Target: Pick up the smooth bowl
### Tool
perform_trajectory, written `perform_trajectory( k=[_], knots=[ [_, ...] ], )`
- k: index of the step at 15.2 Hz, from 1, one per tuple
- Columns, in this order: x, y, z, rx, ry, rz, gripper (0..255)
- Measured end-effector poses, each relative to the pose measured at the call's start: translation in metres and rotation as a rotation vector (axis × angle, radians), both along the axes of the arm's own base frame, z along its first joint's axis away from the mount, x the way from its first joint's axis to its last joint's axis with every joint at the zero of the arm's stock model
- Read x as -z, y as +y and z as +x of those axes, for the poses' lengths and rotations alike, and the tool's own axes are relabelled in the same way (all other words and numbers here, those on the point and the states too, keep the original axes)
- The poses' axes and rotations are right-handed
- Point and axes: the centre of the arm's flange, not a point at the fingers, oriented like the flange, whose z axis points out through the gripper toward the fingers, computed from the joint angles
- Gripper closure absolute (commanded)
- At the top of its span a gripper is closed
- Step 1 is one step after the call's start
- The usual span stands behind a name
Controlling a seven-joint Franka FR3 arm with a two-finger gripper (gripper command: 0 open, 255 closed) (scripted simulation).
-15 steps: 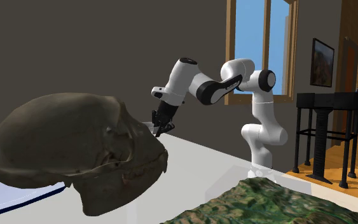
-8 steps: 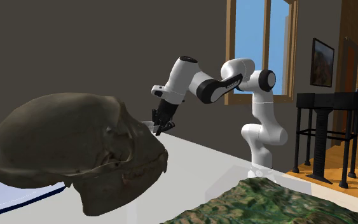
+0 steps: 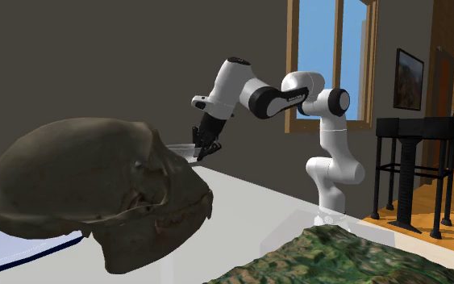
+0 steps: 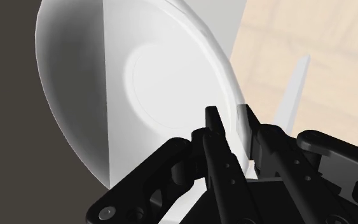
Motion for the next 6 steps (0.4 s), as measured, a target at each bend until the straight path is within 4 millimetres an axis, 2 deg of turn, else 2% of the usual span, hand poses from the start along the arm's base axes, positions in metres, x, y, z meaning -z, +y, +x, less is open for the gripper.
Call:
perform_trajectory(
  k=[6],
  knots=[
    [-0.03,0.001,-0.001,0.0,0.0,0.0,255]
  ],
)
